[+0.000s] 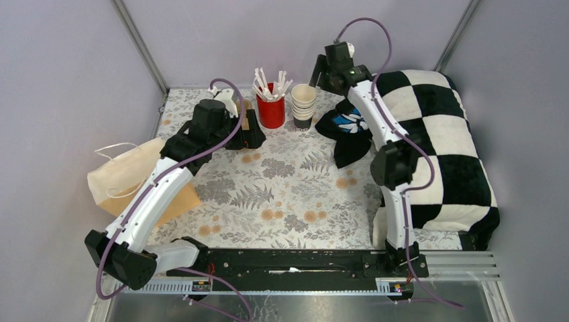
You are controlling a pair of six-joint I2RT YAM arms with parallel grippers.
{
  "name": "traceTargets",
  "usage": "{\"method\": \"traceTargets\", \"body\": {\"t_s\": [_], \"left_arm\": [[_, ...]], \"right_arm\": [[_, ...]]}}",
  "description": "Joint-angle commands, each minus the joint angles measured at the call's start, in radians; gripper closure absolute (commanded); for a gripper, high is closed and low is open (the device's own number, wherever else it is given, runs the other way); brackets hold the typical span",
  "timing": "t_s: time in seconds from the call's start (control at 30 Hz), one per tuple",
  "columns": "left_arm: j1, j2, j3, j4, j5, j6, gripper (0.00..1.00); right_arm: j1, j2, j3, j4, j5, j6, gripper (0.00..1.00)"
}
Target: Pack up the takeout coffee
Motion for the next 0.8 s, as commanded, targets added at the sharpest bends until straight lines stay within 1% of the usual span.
{"method": "traceTargets", "body": {"t_s": [0.0, 0.1, 0.27, 0.37, 0.47, 0.57, 0.77], "left_arm": [[-0.004, 0.002, 0.024, 0.041, 0.026, 0.052, 0.01], [-0.003, 0.004, 0.025, 0.029, 0.019, 0.069, 0.01], [-0.004, 0.012, 0.018, 0.024, 0.019, 0.078, 0.01], [-0.004, 0.016, 0.016, 0.023, 0.027, 0.084, 0.01], [-0.004, 0.014, 0.018, 0.023, 0.023, 0.094, 0.01], [-0.003, 0.014, 0.021, 0.023, 0.021, 0.102, 0.01], [-0.004, 0.017, 0.022, 0.012, 0.019, 0.118, 0.01]], "right_arm": [[0.03, 0.067, 0.134, -0.047, 0.122, -0.033, 0.32], [0.063, 0.056, 0.095, 0.0, 0.196, -0.1, 0.35], [0.091, 0.057, 0.099, -0.005, 0.259, -0.157, 0.44], [0.102, 0.054, 0.09, -0.008, 0.27, -0.171, 0.53], [0.109, 0.059, 0.091, -0.004, 0.271, -0.183, 0.57], [0.116, 0.066, 0.108, 0.001, 0.284, -0.19, 0.65], [0.122, 0.075, 0.117, -0.001, 0.307, -0.198, 0.72]]}}
